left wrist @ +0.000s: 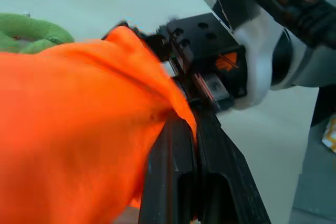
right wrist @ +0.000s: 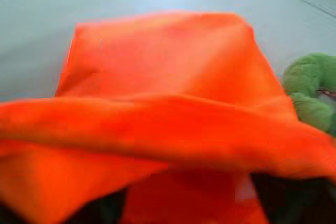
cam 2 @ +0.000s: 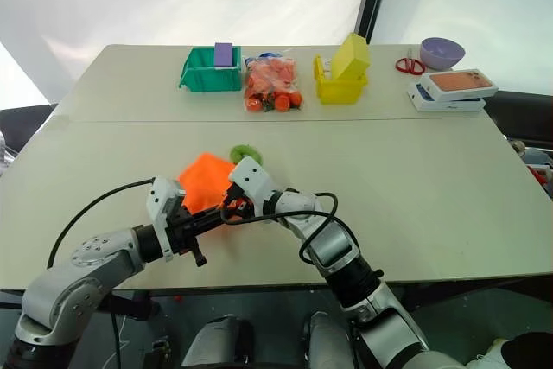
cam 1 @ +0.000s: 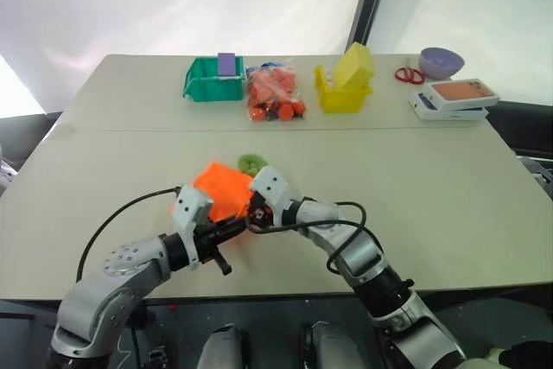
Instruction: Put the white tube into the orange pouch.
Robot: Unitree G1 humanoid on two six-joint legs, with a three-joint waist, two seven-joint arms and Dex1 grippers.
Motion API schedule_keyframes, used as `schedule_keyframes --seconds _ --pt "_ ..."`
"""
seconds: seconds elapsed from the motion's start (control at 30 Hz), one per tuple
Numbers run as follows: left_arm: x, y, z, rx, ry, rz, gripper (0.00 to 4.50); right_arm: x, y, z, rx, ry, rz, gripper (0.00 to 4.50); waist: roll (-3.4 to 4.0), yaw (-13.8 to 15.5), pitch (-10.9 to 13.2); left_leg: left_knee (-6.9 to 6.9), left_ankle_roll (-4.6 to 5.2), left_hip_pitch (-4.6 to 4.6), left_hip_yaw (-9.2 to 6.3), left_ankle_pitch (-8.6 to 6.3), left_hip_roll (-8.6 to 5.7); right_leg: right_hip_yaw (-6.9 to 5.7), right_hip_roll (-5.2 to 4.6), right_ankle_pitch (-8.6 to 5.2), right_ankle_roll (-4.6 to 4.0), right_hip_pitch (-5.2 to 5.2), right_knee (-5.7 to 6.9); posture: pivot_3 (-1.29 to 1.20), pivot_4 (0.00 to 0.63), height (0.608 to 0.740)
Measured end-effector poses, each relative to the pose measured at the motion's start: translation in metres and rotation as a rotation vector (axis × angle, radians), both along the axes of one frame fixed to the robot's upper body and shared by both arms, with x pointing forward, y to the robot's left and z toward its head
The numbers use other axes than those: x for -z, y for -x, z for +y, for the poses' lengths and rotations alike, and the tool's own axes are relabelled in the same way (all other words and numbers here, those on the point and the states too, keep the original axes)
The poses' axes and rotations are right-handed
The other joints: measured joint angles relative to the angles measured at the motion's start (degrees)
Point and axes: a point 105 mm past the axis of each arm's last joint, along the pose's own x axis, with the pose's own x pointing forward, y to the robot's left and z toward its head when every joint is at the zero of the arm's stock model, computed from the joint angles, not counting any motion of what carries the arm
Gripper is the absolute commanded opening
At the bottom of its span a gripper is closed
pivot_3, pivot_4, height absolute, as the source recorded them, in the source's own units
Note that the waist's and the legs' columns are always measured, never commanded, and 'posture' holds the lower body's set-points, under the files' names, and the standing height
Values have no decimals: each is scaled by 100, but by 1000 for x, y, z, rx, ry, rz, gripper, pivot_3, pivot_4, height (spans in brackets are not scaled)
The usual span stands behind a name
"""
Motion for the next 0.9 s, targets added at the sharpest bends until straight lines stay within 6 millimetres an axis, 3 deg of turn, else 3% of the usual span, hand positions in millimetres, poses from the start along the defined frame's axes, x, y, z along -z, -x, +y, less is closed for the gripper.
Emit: schedule_keyframes --seconds 0.1,0.17,0.27,0.37,0.47,0.57,0.77,0.9 --pt "4 5 4 6 -1 11 0 -2 6 -13 -37 15 -6 4470 1 1 0 -3 0 -1 1 0 0 0 -7 0 0 -4 -3 0 150 740" --pt "7 6 19 -29 -30 16 0 -4 21 -24 -102 -7 6 4470 1 5 0 -10 -1 -3 2 -1 0 0 -12 -1 1 -32 -5 0 150 740" --pt "12 1 56 -150 -97 30 0 -22 42 -35 -210 -97 28 4470 2 -11 2 -11 -1 -4 1 -1 4 0 -6 -1 0 -41 -3 0 150 740" --pt "15 6 73 -169 -134 42 0 -35 52 -48 -260 -154 73 4470 12 -20 8 -11 -2 -3 1 -2 5 0 -9 -1 -1 -44 -3 0 150 740" --pt "18 10 90 -194 -164 59 0 -35 57 -57 -275 -170 122 4470 12 -35 9 -12 -14 -5 1 -9 4 0 -14 -2 -3 -48 -4 0 150 740" --pt "17 13 106 -209 -200 57 0 -34 48 -58 -223 -171 117 4470 14 -72 10 -13 -20 -6 5 -13 3 -1 -21 -2 -4 -55 -4 0 150 740" --pt "24 20 119 -197 -266 69 0 -16 2 -59 23 -153 144 4470 14 -75 11 -19 -21 -12 10 -13 3 -3 -27 1 -8 -68 -5 0 150 740" --pt "21 25 109 -149 -206 80 1222 -4 -14 -56 117 -144 176 4500 14 -82 10 -20 -21 -16 11 -13 3 -2 -30 2 -8 -69 -7 0 150 740"
